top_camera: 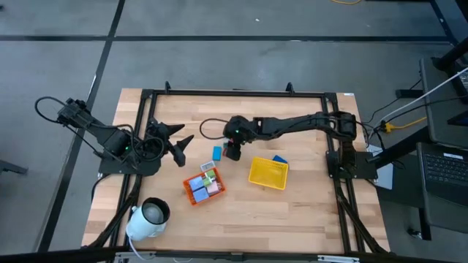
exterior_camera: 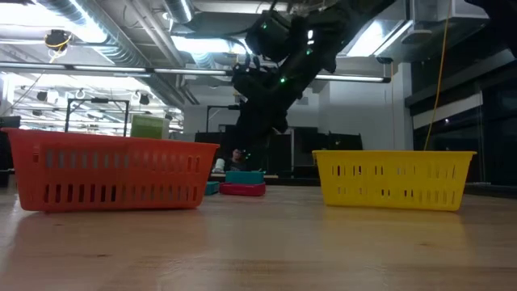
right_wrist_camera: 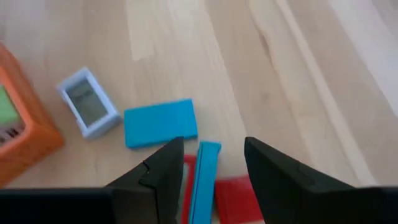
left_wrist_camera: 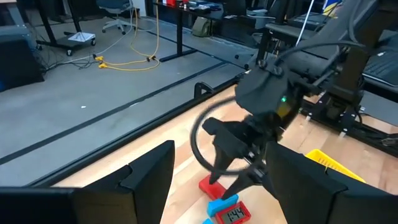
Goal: Pick & Place Office items
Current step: Put the right light blue digital clock into the yellow bin
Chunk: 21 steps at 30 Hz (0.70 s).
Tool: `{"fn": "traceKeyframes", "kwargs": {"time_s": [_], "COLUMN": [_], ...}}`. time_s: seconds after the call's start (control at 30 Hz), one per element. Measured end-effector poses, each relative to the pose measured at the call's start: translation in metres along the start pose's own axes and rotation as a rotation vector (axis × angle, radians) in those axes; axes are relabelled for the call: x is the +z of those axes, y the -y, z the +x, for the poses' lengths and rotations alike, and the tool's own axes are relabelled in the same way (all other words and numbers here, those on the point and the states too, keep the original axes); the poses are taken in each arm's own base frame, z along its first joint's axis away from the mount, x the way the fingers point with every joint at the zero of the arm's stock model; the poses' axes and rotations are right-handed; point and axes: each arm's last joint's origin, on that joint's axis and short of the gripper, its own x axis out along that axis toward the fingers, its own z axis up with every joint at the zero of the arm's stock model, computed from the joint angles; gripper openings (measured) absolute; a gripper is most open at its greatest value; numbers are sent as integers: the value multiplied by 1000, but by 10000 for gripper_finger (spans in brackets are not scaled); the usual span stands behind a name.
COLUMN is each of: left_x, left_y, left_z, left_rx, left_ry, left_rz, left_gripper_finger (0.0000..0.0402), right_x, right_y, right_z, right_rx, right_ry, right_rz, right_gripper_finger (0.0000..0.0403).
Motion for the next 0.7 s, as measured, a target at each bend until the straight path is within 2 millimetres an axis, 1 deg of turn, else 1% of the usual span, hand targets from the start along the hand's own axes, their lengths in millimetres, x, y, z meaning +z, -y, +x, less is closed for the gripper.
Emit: {"fn": "traceKeyframes", "kwargs": {"time_s": [0.07,0.2,0.43,0.6,0.7], "left_x": [0,0,0,3,6], "left_y": [0,0,0,-4,-8], "left_z": [0,0,0,-2,-5], "left_rx": [0,-1,-1,-16,-22], "left_ry": [0,-1,-1,-5,-1], "left_rz": [0,0,-2,-20,-35], "left_gripper_finger": [246,246,246,246,246], "right_x": [-1,-9,-7,-14,-15], "right_y": [6,11,10,11,10], "right_z": [7,19,19,31,34], "right_rx": [26,48,52,69,77], "right_ry": [6,-41,-19,-45,-34], "right_rz": [15,49,22,20,19], "right_gripper_finger": [176,176,176,176,176]}}
